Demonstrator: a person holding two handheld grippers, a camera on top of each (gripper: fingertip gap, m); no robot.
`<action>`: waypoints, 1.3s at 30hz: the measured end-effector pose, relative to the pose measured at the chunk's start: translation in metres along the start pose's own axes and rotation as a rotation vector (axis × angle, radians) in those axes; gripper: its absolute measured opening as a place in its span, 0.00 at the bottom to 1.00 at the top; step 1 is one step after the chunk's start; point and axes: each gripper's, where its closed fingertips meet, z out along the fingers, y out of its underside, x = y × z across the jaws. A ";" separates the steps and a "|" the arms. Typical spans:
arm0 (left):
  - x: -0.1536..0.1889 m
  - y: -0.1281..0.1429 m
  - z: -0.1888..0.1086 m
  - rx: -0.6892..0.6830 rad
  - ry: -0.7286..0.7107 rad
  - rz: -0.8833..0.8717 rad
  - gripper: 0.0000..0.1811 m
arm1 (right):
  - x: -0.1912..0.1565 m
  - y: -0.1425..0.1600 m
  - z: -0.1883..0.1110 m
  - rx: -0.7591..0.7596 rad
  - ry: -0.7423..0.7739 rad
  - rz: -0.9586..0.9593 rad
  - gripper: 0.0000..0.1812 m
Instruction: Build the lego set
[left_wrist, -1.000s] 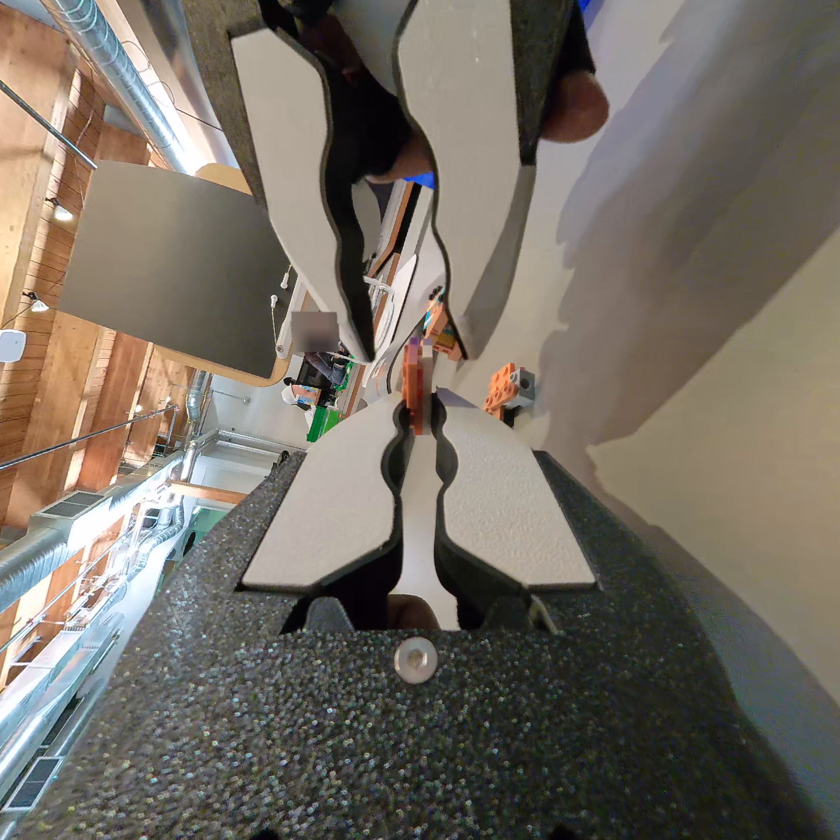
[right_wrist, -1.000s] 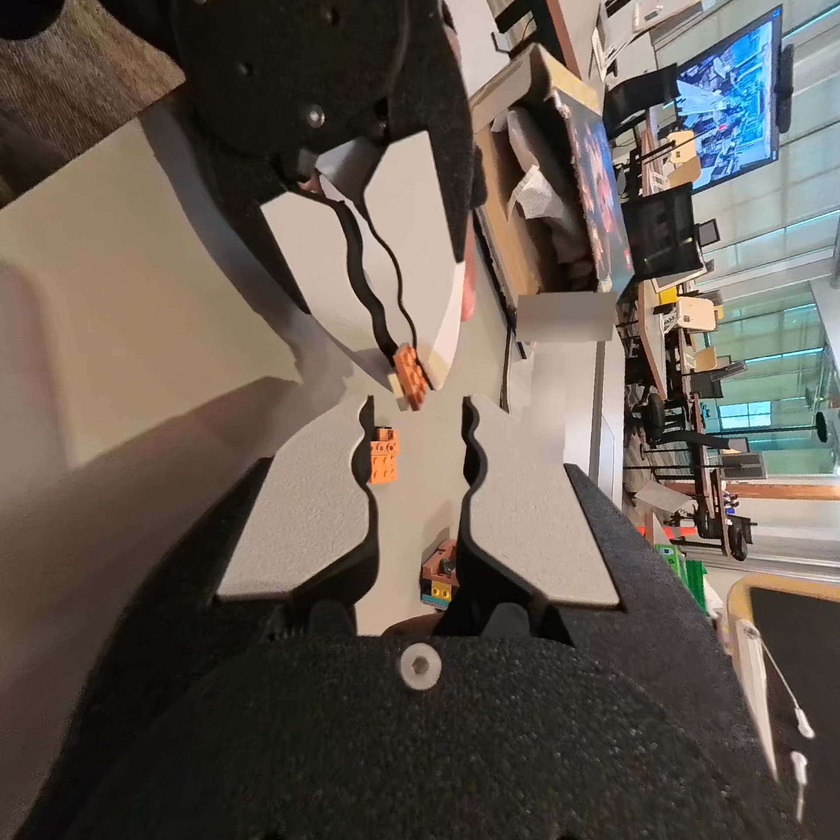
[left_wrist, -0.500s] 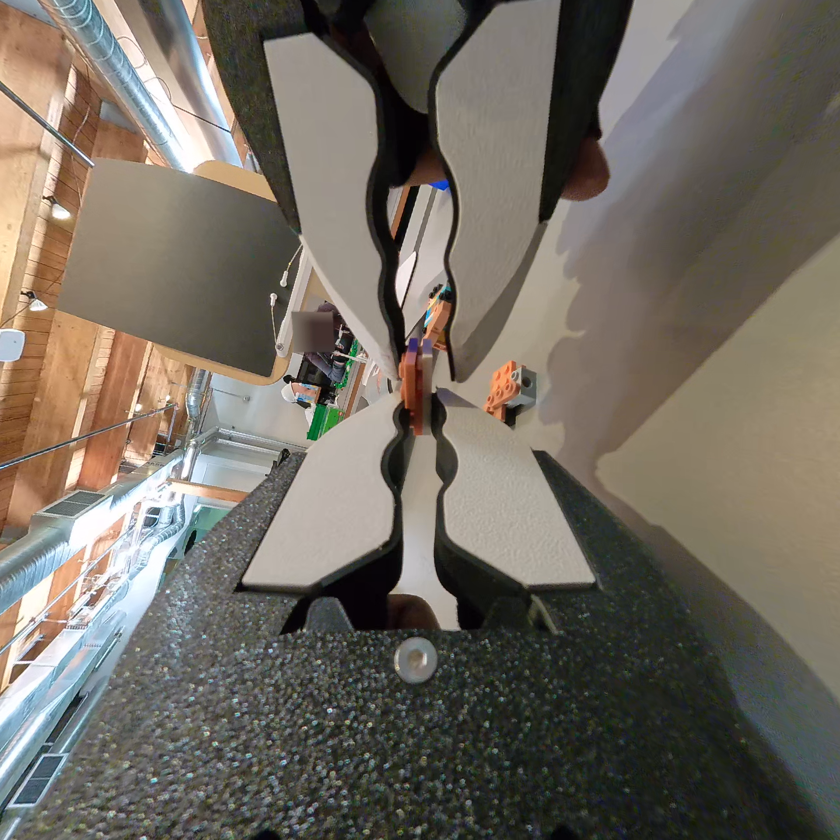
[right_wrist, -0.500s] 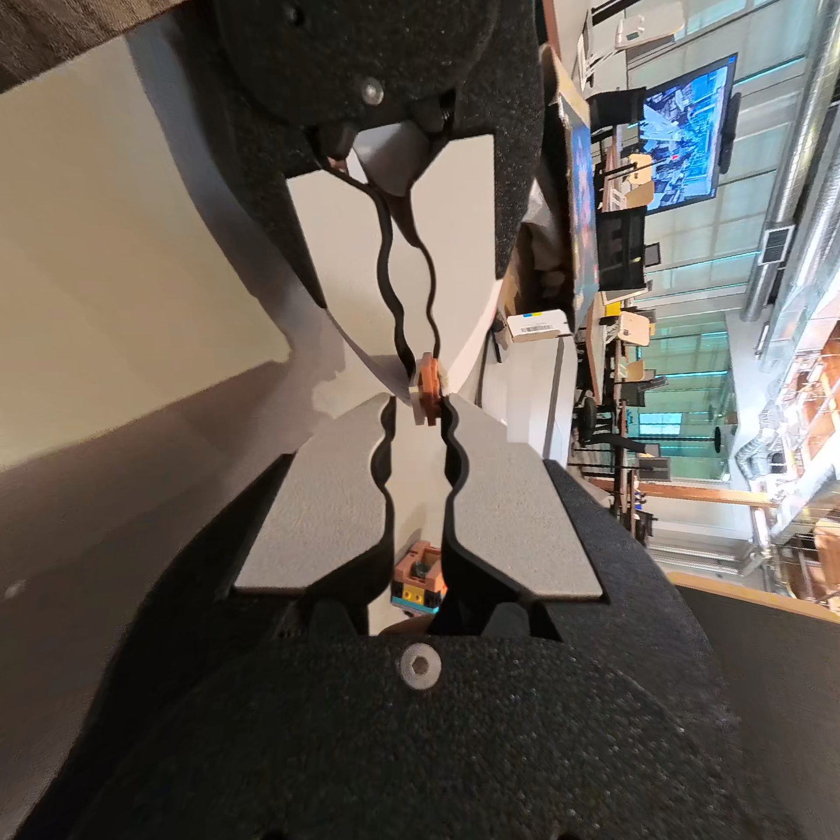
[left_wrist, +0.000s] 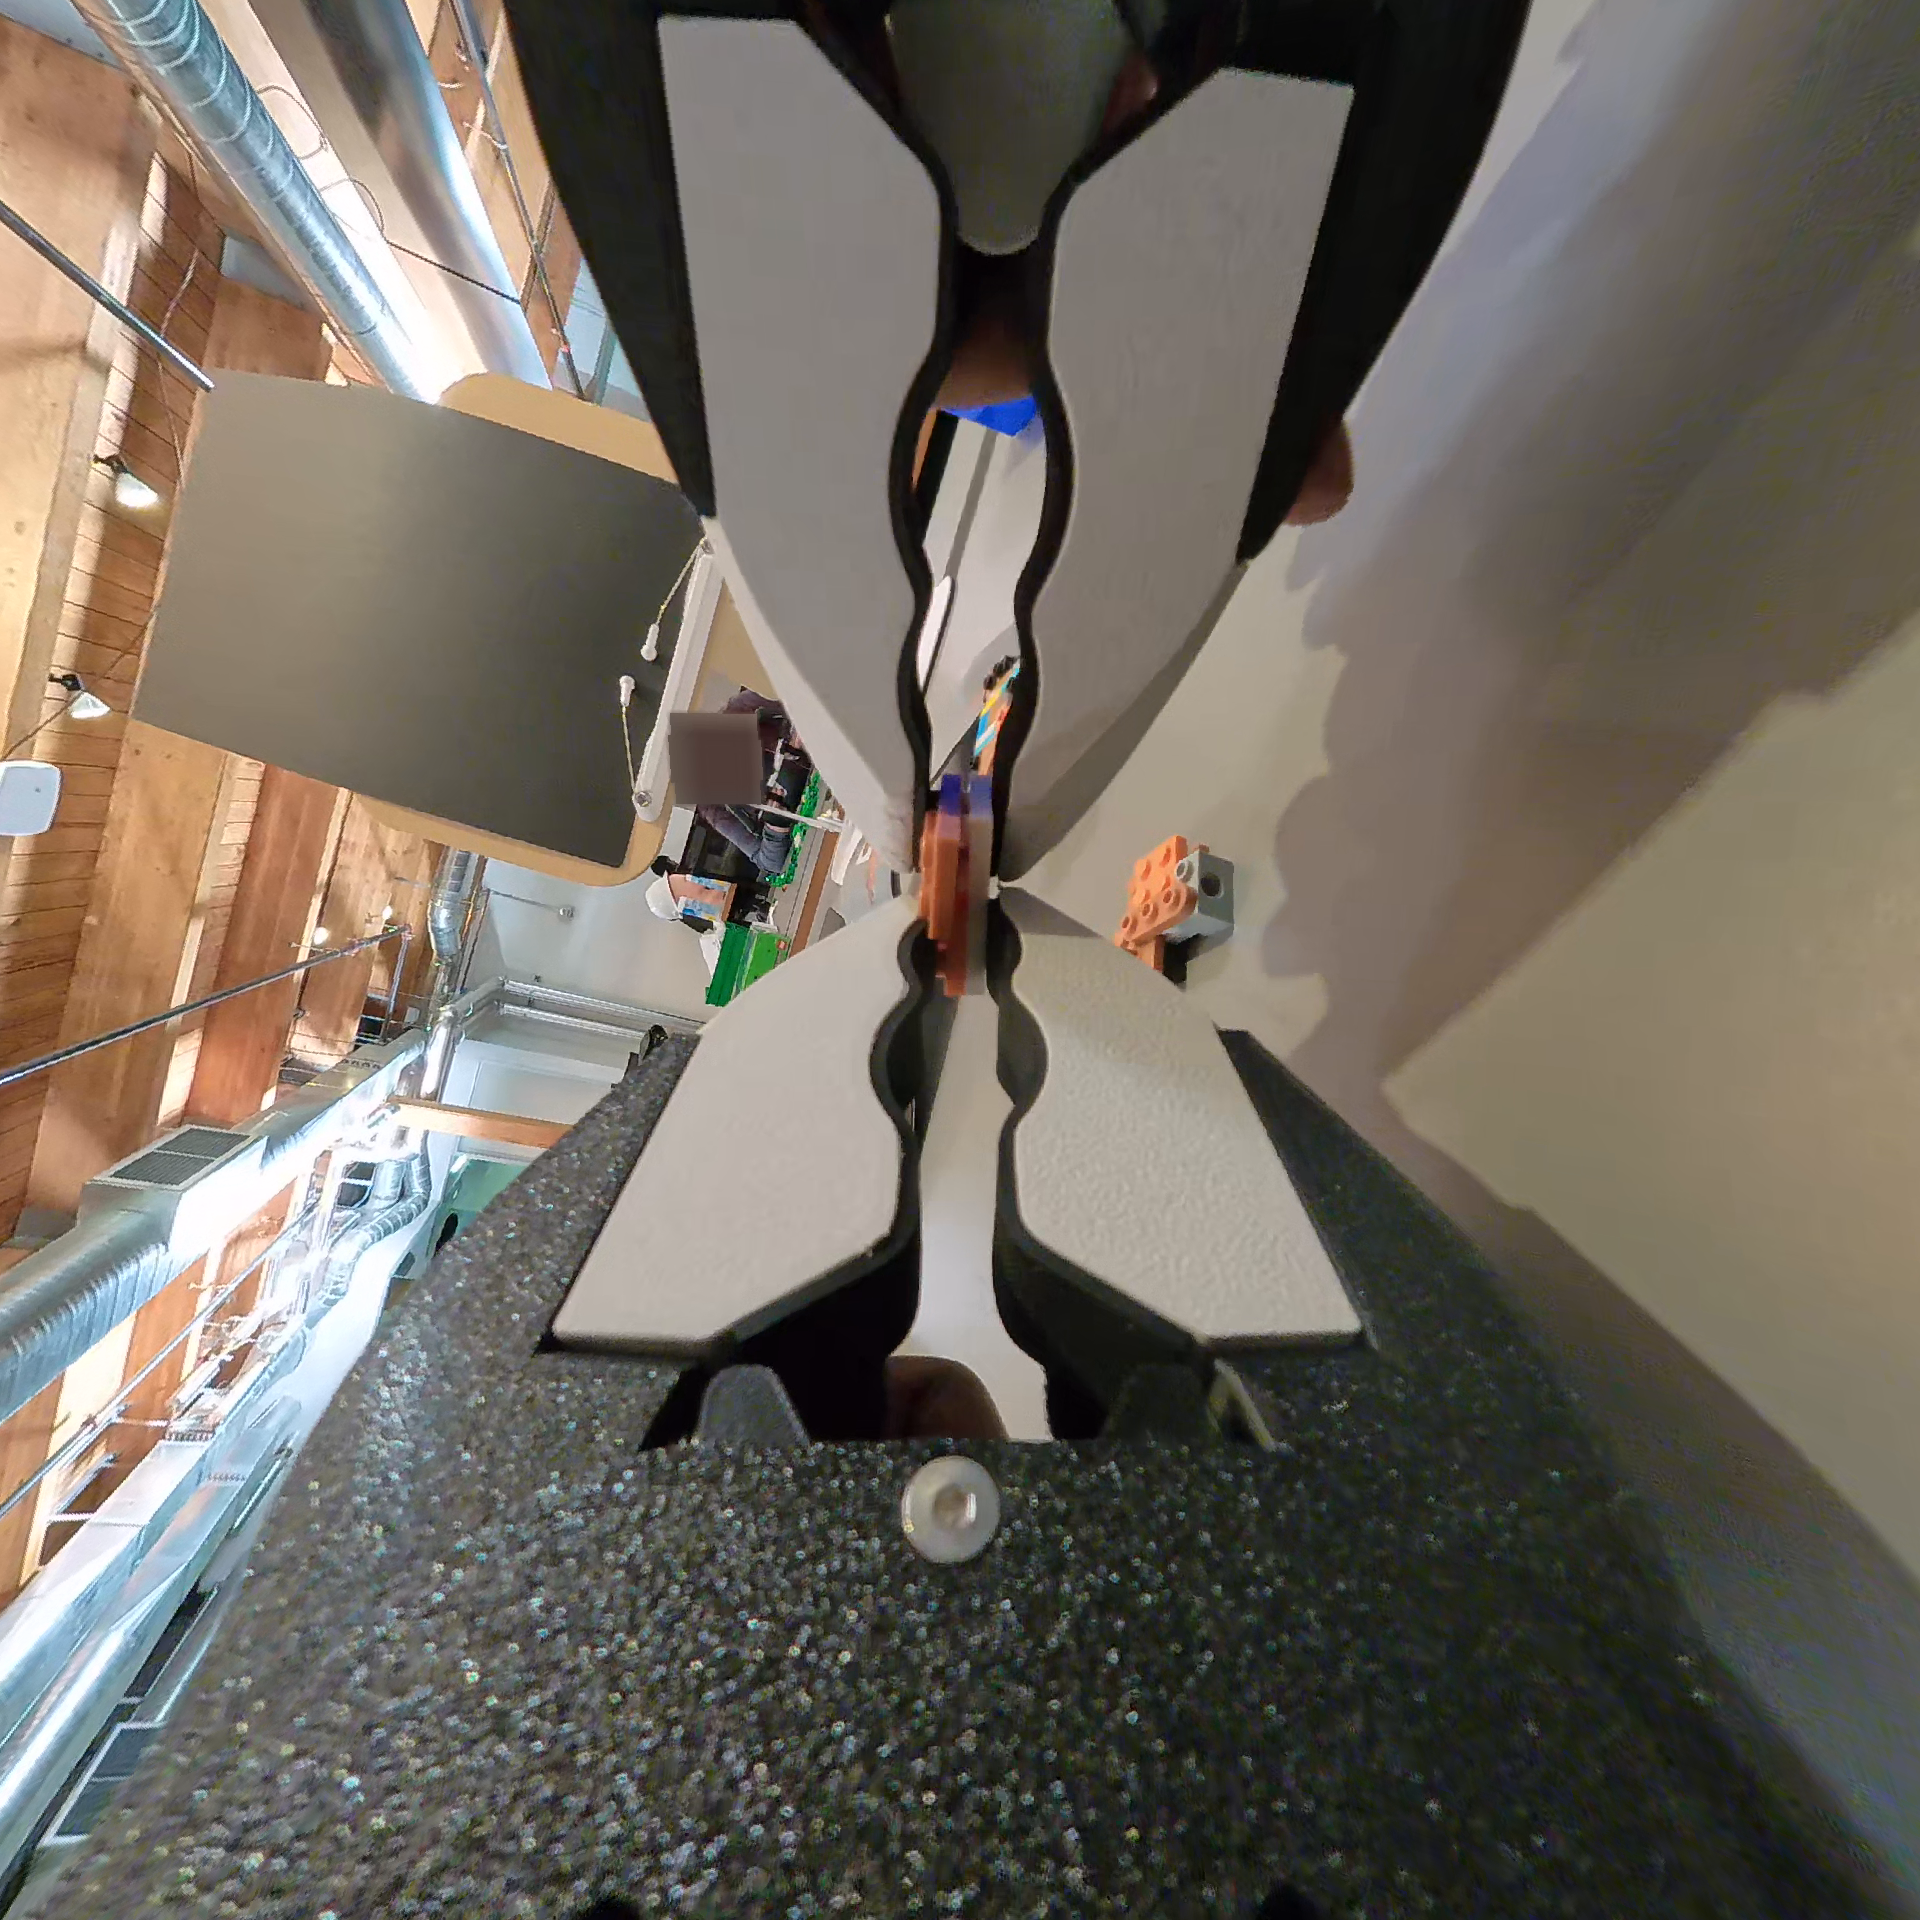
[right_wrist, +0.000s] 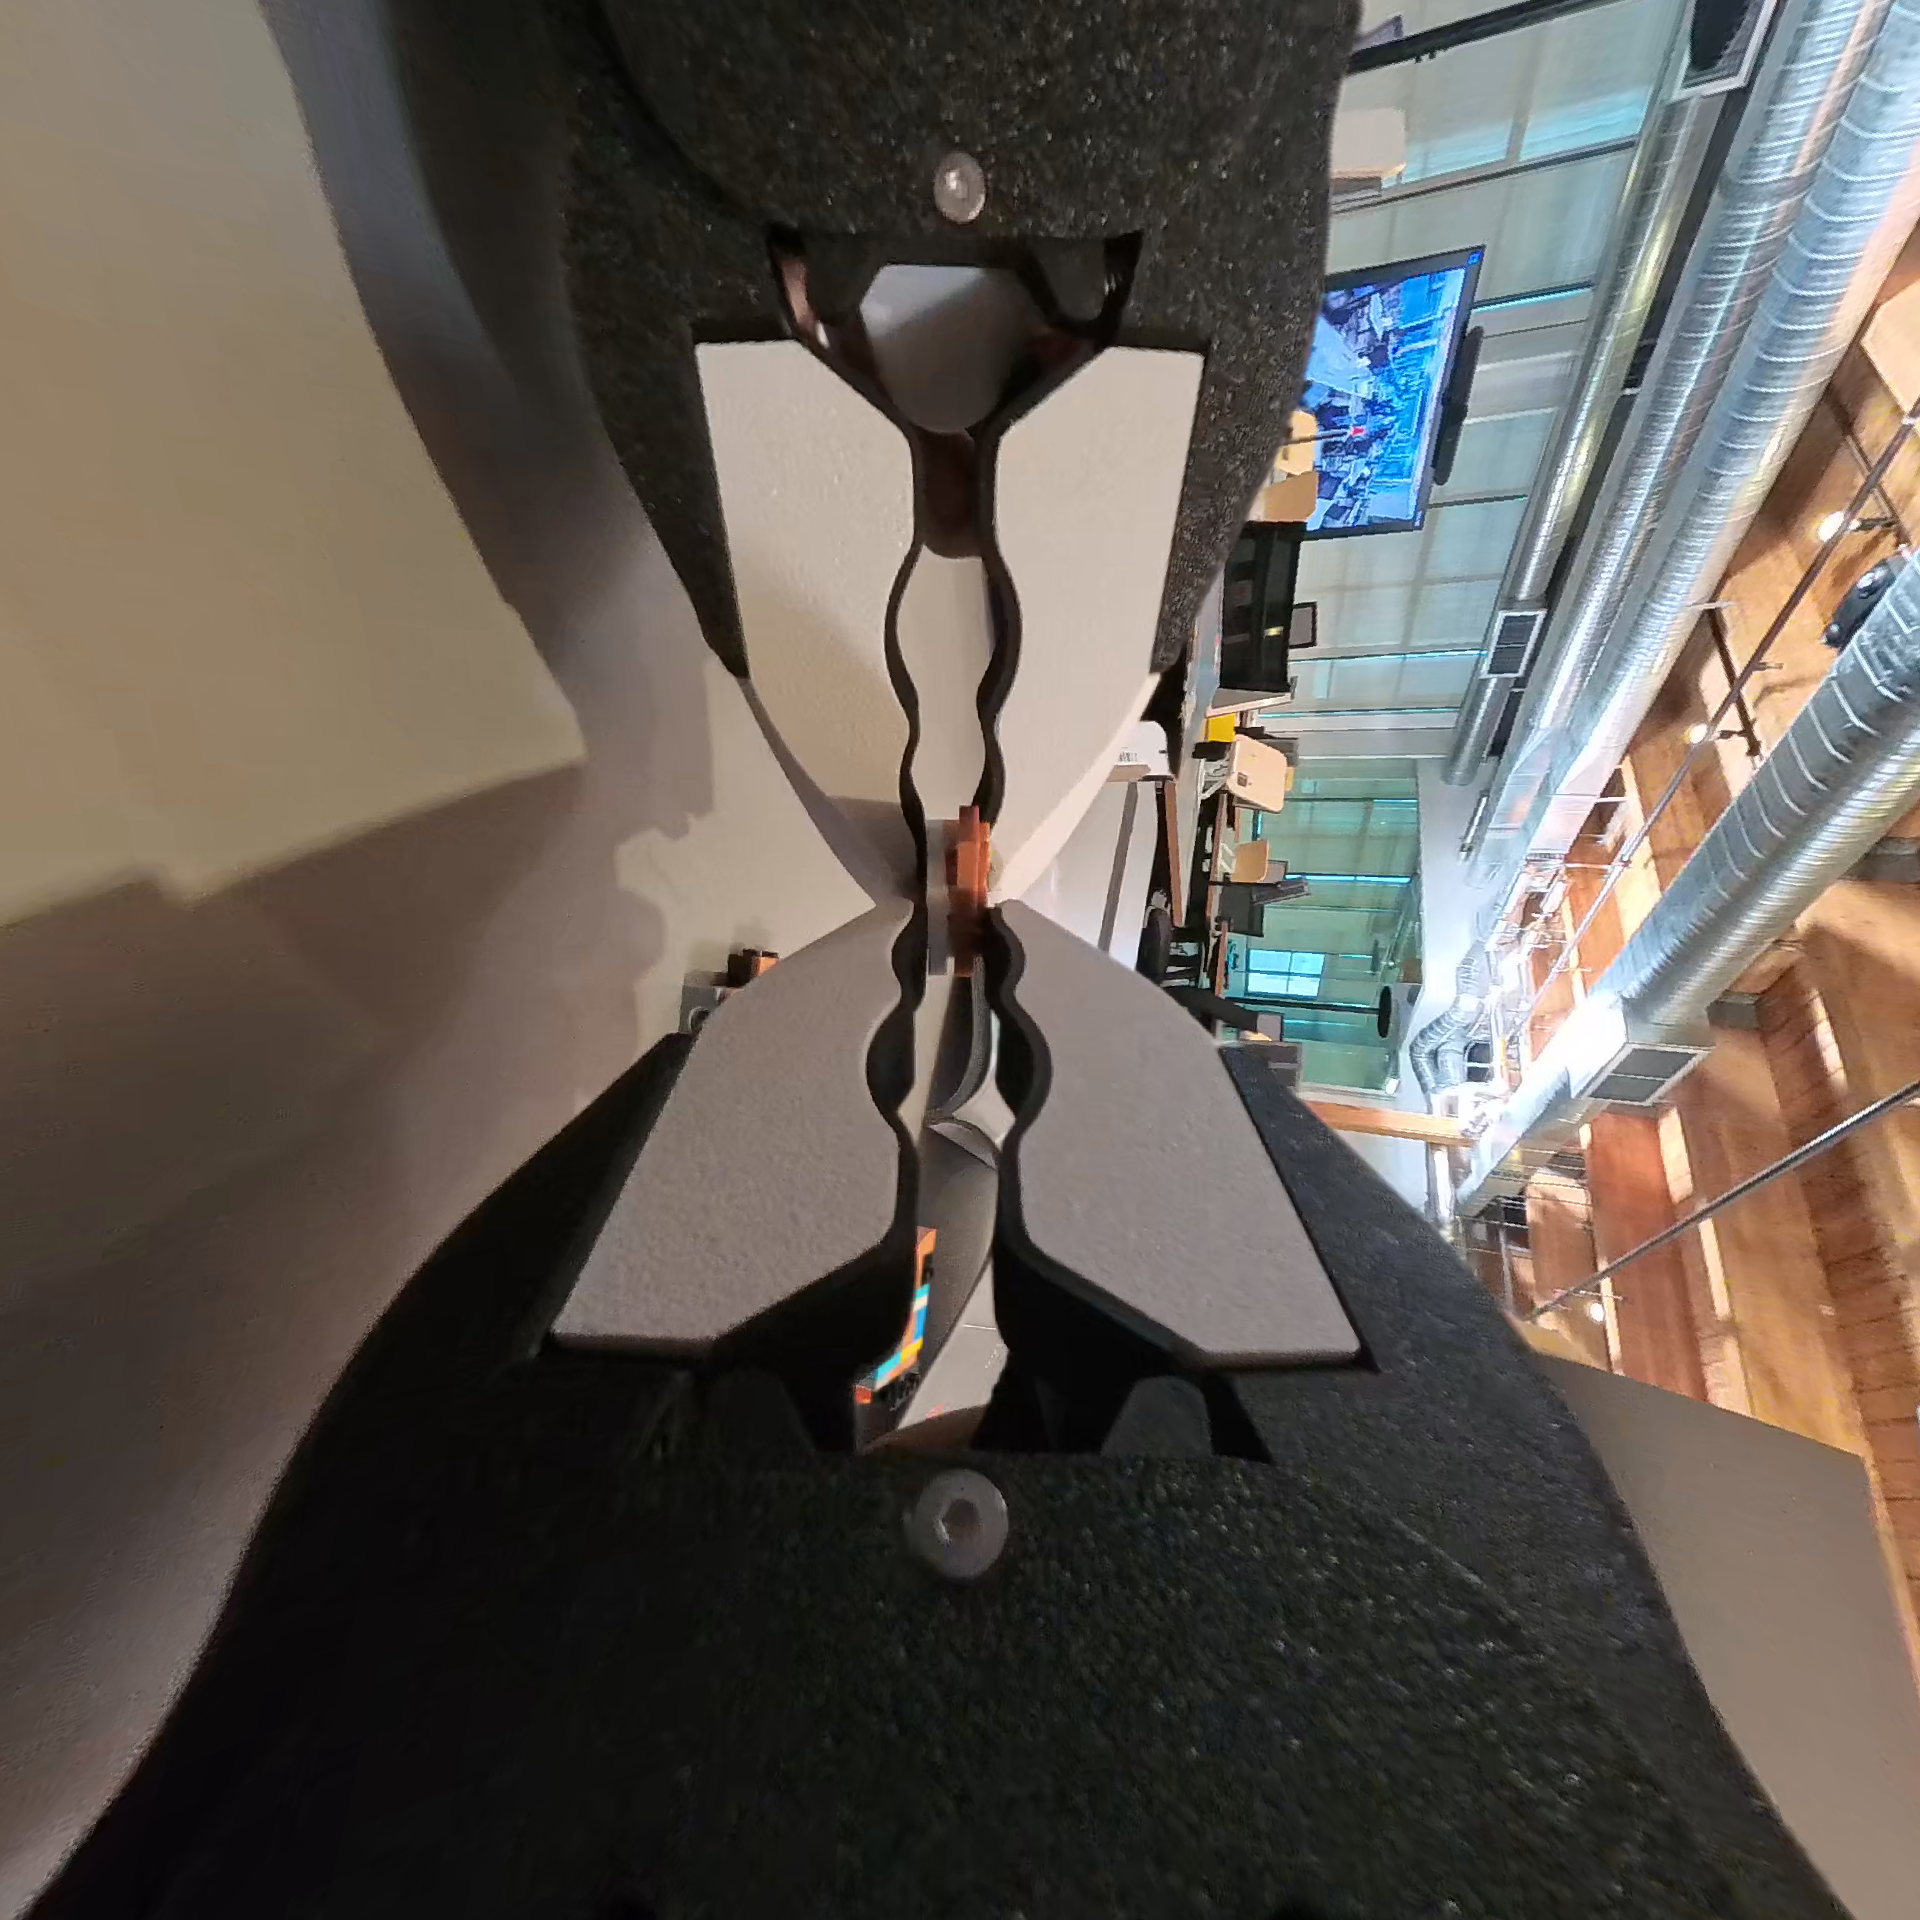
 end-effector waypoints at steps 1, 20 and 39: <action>0.000 0.000 0.000 0.002 0.000 0.001 0.05 | 0.000 0.000 0.000 0.000 0.005 -0.007 0.05; -0.011 -0.006 -0.006 0.084 -0.047 -0.044 0.08 | 0.007 -0.007 -0.009 0.017 0.148 -0.056 0.05; -0.015 -0.011 -0.009 0.067 -0.135 0.129 0.05 | 0.008 -0.012 -0.013 -0.018 0.196 -0.206 0.05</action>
